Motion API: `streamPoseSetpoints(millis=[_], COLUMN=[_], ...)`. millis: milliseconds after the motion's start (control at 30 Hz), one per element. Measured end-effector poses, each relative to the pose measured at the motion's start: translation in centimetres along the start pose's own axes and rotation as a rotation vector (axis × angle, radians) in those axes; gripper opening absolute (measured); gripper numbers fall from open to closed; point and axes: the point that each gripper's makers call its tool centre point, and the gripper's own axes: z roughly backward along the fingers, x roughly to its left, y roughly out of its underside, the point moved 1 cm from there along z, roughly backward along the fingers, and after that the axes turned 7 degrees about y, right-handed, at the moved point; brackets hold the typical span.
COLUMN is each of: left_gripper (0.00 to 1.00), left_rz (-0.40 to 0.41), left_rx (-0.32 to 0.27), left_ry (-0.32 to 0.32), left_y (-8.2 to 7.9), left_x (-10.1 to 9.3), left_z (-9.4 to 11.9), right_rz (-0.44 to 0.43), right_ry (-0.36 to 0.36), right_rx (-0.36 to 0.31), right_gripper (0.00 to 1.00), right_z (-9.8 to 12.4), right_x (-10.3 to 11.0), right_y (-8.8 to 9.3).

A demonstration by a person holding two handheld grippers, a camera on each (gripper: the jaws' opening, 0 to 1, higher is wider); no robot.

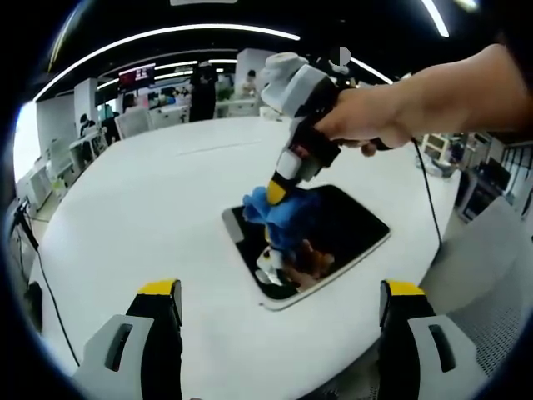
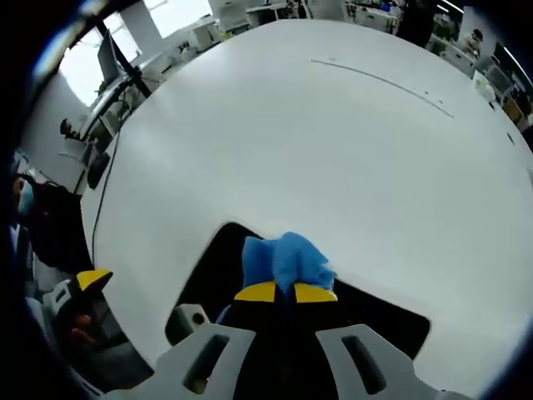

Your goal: Wipe the mirror surface with the cleaning cloth until all visible marks leave the cleaned area.

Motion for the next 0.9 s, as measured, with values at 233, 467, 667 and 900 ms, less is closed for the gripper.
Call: streamPoseSetpoints(millis=[233,467,667,900], left_gripper=[0.99,0.99,0.99,0.99], left_rz=[0.002,0.008,0.007,0.007], left_rx=[0.001,0.0,0.001,0.003], left_ry=[-0.008,-0.023,-0.025,-0.035], left_y=[0.0,0.0,0.0,0.1], left_x=[0.1,0.4,0.4,0.6], left_z=[0.1,0.2,0.2,0.3], right_rz=[0.016,0.026,0.025,0.028], right_ry=[-0.006,-0.005,-0.005,-0.004], right_rx=[-0.003,-0.001,-0.003,-0.004], right_gripper=[0.0,0.0,0.0,0.0], right_z=[-0.3,-0.3,-0.4,-0.2], right_x=[-0.2,-0.8,-1.4,-1.6], right_y=[-0.1,0.2,0.4,0.6])
